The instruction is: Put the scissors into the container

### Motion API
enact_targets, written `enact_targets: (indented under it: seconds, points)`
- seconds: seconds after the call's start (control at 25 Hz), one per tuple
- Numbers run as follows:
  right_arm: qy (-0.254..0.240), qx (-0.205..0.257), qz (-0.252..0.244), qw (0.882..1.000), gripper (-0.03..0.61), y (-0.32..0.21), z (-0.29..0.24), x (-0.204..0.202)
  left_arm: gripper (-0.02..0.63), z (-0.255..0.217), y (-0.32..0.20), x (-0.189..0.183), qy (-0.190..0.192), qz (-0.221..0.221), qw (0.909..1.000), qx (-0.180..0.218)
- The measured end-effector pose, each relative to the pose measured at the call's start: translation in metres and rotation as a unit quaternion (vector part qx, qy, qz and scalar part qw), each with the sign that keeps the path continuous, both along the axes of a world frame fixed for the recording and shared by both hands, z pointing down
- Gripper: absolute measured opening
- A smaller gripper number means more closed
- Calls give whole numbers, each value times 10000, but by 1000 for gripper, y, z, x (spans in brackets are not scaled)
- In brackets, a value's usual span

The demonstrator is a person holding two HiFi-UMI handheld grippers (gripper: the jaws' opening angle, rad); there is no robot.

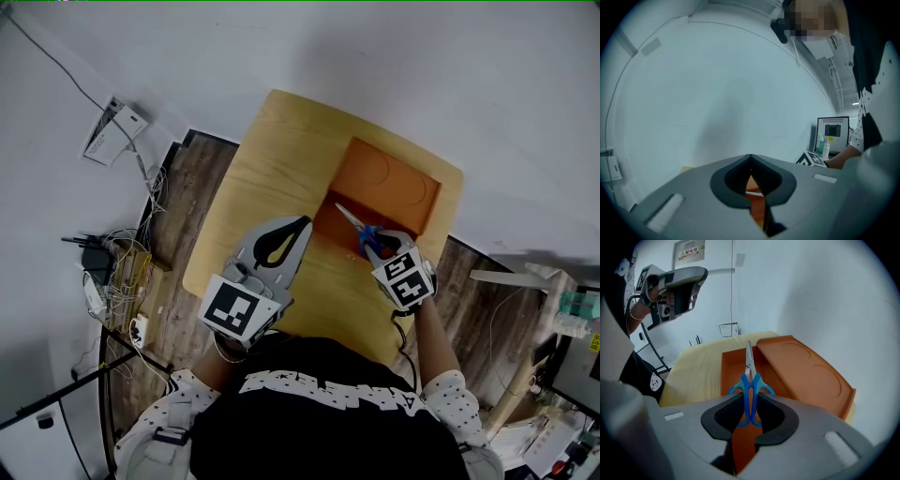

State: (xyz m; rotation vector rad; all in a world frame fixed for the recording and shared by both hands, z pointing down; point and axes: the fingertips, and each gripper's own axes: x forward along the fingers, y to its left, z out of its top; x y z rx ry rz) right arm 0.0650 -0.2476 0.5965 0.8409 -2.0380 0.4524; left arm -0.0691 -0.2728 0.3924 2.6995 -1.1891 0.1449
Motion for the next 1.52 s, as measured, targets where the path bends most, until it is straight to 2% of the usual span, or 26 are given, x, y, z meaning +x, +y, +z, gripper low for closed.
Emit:
enact_targets:
  seconds: [0.2,0.4,0.72,1.52]
  points:
    - [223,-79,-134,9996,103,-2,10,-2,2,-2,0,3,-55,39,10000,-1]
    - [656,-208,-440,9967,103,-2,21,-5,2,0,2,4,-12,86,10000,3]
    - [701,-332,-501,9957,103,-6,31,-10,2,0,1,-1,99,55,9999,4]
    - [929,-330,-608,9933,106,-12,41,-9,2,4,3,-1,22,69,10000,-58]
